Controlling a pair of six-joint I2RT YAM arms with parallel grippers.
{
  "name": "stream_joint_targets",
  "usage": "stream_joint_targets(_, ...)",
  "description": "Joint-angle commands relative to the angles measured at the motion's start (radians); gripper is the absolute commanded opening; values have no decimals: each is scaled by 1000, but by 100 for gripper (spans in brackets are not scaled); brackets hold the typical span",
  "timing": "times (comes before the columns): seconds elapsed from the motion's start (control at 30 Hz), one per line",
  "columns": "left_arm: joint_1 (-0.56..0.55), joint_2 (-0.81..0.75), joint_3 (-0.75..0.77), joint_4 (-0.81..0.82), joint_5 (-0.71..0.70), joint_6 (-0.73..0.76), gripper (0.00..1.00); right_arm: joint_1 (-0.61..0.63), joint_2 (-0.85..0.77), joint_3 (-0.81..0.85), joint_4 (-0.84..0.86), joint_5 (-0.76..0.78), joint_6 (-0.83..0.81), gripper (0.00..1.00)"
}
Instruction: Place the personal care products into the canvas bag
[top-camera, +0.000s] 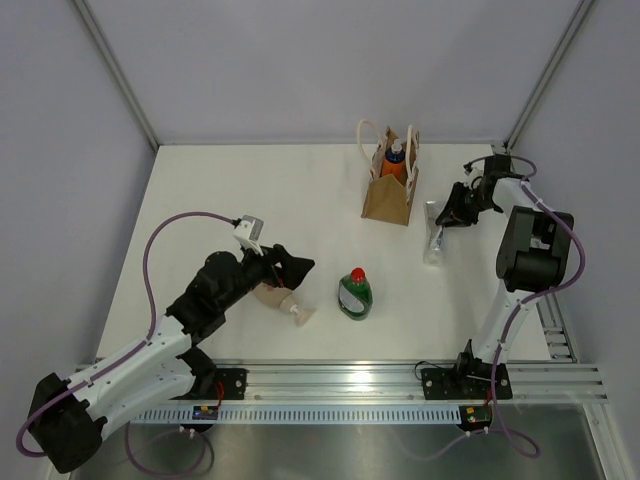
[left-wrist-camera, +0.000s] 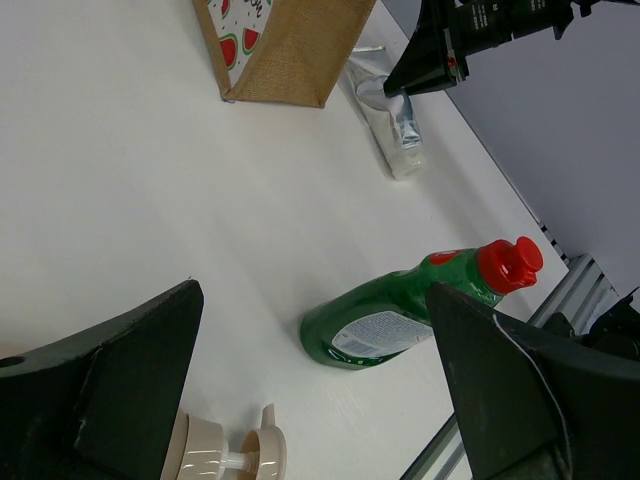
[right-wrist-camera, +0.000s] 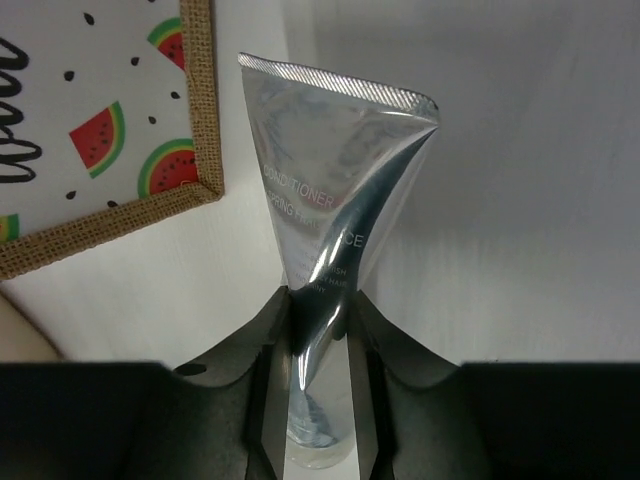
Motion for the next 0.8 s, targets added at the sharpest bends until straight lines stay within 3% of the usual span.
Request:
stream_joint_targets(0.0, 2, 1, -6, 60, 11, -1, 99, 43, 2, 69, -38, 101, -23, 36)
stream_joint_targets(0.07, 2, 1, -9, 62, 14, -1, 99, 49, 10, 92, -52, 109, -32, 51)
stream_joint_targets(0.1, 2, 1, -7, 60, 14, -1, 99, 54, 16, 100, -70, 129, -36, 63)
stream_joint_targets(0.27, 2, -4, -21, 71, 11, -3, 99, 118, 25, 131, -122, 199, -99, 82)
stream_joint_targets(0.43, 2, -17, -37, 77, 6, -9, 99, 190, 40, 134, -118, 368, -60, 89)
stream_joint_targets(0.77, 0, -85, -61, 34, -24, -14, 99, 244, 108, 167, -103, 440, 37, 86)
